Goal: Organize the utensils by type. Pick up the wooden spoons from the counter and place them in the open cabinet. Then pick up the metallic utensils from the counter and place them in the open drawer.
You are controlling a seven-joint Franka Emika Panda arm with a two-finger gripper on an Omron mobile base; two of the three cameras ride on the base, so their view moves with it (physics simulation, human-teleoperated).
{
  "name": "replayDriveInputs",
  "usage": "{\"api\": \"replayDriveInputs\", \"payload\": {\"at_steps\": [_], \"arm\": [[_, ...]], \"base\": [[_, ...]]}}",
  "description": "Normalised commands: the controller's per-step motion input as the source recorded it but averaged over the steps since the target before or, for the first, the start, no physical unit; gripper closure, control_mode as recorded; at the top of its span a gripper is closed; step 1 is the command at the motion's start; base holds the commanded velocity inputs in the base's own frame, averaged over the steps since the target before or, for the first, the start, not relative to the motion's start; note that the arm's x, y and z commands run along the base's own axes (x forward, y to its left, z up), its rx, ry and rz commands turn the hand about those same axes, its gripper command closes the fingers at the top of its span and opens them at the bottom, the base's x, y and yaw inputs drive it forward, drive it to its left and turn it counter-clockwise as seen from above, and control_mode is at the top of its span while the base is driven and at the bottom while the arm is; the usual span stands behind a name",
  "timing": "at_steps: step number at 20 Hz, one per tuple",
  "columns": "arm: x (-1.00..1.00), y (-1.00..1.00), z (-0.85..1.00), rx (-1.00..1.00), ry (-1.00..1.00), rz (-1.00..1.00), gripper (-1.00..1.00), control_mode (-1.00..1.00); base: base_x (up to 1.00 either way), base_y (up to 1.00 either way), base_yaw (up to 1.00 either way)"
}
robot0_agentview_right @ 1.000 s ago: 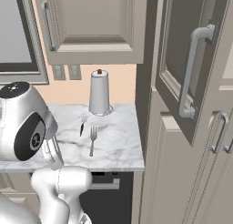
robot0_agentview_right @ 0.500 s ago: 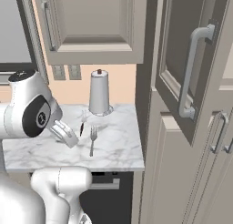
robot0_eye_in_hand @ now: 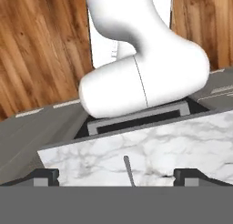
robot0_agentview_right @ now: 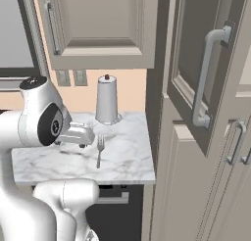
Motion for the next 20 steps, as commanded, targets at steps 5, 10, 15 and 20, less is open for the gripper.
{"api": "replayDriveInputs", "payload": {"at_steps": [5,10,15,20], "arm": [[0.25,0.02,-0.06,-0.02,-0.02,0.33,-1.00,-1.00],[0.07,0.21,-0.12,0.00,-0.18,0.15,-1.00,-1.00],[0.08,0.36,-0.13,0.00,-0.09,0.05,-1.00,-1.00],[0.32,0.26,-0.04,0.00,0.00,0.04,-1.00,-1.00]], "base": [[0.00,0.00,0.00],[0.00,0.00,0.00],[0.00,0.00,0.00],[0.00,0.00,0.00]]}}
